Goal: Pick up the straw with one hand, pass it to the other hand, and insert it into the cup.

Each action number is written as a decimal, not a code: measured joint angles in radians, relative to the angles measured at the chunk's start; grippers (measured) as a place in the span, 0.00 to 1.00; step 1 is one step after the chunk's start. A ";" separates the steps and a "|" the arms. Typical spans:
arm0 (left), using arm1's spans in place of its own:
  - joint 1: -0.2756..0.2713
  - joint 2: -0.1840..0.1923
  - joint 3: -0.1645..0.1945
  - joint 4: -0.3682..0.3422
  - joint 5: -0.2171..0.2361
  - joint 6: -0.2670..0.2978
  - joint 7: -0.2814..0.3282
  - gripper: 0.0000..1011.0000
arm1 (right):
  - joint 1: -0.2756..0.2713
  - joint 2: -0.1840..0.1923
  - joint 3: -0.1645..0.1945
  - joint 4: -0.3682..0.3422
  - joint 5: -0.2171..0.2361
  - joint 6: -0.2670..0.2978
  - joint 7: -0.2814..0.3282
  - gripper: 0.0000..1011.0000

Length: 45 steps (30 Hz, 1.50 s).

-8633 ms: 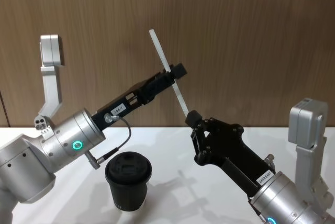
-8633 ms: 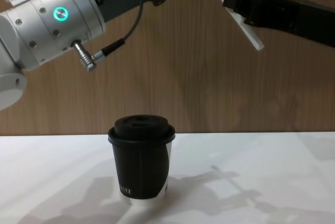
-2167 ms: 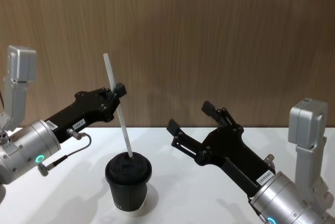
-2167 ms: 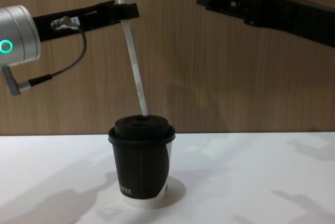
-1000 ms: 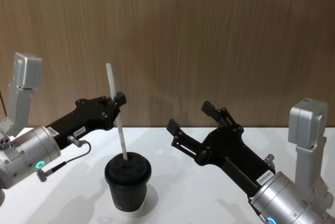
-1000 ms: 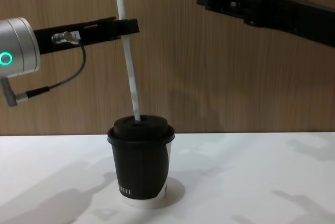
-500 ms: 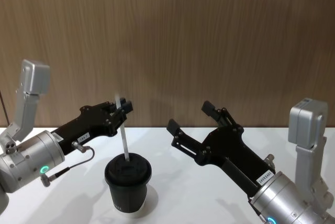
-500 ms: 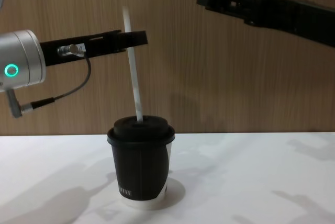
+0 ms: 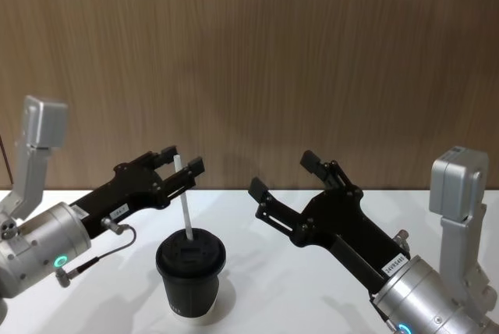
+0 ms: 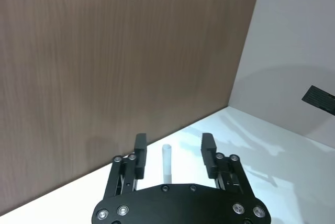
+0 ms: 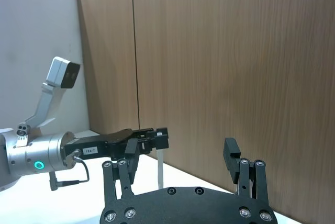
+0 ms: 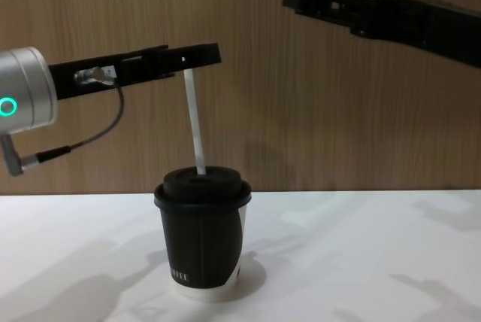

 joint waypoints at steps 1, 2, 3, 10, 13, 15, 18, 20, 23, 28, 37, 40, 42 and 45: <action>0.004 0.002 -0.003 -0.004 -0.001 -0.001 0.003 0.62 | 0.000 0.000 0.000 0.000 0.000 0.000 0.000 0.99; 0.011 0.004 -0.006 -0.010 -0.001 -0.003 0.007 0.64 | 0.000 0.000 0.000 0.000 0.000 0.000 0.000 0.99; 0.021 0.008 -0.013 -0.024 -0.003 -0.006 0.014 0.68 | 0.000 0.000 0.000 0.000 0.000 0.000 0.000 0.99; 0.090 0.034 -0.052 -0.100 -0.011 -0.022 0.046 0.90 | 0.000 0.000 0.000 0.000 0.000 0.000 0.000 0.99; 0.124 0.047 -0.070 -0.138 -0.016 -0.028 0.059 0.96 | 0.000 0.000 0.000 0.000 0.000 0.000 0.000 0.99; 0.152 0.056 -0.083 -0.169 -0.019 -0.032 0.068 0.99 | 0.000 0.000 0.000 0.000 0.000 0.000 0.000 0.99; 0.186 0.069 -0.098 -0.207 -0.023 -0.036 0.077 0.99 | 0.000 0.000 0.000 0.000 0.000 0.000 0.000 0.99; 0.200 0.073 -0.103 -0.222 -0.025 -0.036 0.079 0.99 | 0.000 0.000 0.000 0.000 0.000 0.000 0.000 0.99; 0.226 0.081 -0.110 -0.250 -0.031 -0.038 0.083 0.99 | 0.000 0.000 0.000 0.000 0.000 0.000 0.000 0.99; 0.261 0.090 -0.113 -0.286 -0.039 -0.038 0.084 0.99 | -0.002 0.005 0.000 -0.002 -0.001 0.000 -0.001 0.99; 0.302 0.092 -0.094 -0.325 -0.054 -0.038 0.081 0.99 | -0.030 0.037 0.012 -0.023 -0.006 0.004 -0.006 0.99; 0.312 0.090 -0.085 -0.333 -0.057 -0.039 0.079 0.99 | -0.043 0.050 0.019 -0.033 -0.006 0.006 -0.007 0.99; 0.315 0.089 -0.081 -0.335 -0.058 -0.040 0.079 0.99 | -0.049 0.056 0.023 -0.038 -0.006 0.007 -0.008 0.99; 0.321 0.087 -0.075 -0.340 -0.058 -0.044 0.079 0.99 | -0.063 0.069 0.032 -0.050 -0.004 0.009 -0.009 0.99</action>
